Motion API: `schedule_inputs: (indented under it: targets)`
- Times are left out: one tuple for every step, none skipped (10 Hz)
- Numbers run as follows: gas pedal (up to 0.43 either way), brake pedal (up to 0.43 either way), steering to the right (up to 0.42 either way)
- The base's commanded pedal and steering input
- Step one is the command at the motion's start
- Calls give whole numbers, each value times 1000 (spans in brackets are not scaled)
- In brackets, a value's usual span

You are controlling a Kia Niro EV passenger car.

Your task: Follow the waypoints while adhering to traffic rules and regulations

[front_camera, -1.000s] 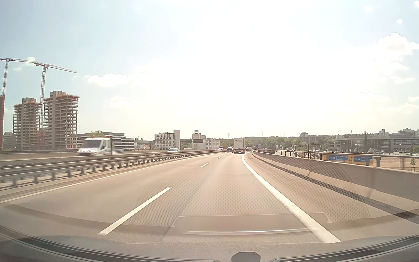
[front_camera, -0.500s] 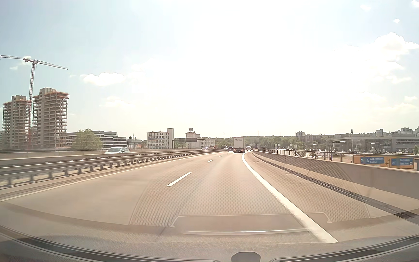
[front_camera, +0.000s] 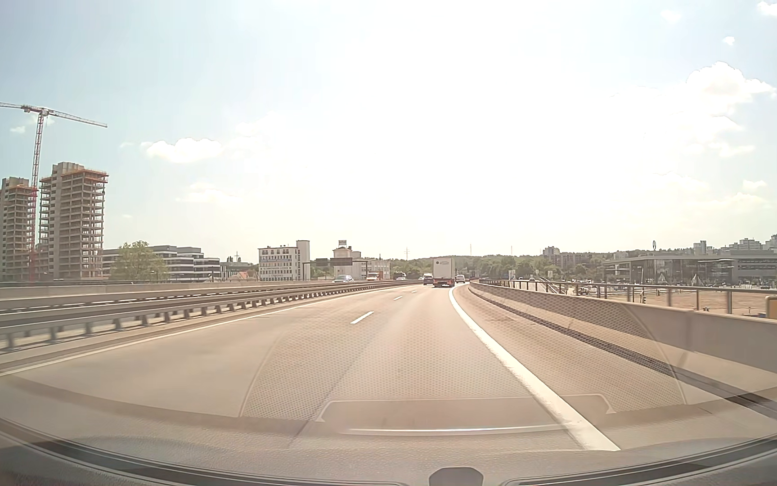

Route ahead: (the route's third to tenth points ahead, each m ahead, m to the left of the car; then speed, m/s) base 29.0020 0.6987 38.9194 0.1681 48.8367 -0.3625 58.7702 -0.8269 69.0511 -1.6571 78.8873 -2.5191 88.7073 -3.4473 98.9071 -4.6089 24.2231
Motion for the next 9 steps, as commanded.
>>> schedule_inputs:
  targets:
    - [138, 30, 9]
    - [138, 30, 8]
    - [138, 30, 9]
    - [138, 30, 8]
    - [138, 30, 9]
    - [138, 30, 9]
    - [138, 30, 9]
    - [138, 30, 9]
    - [138, 30, 9]
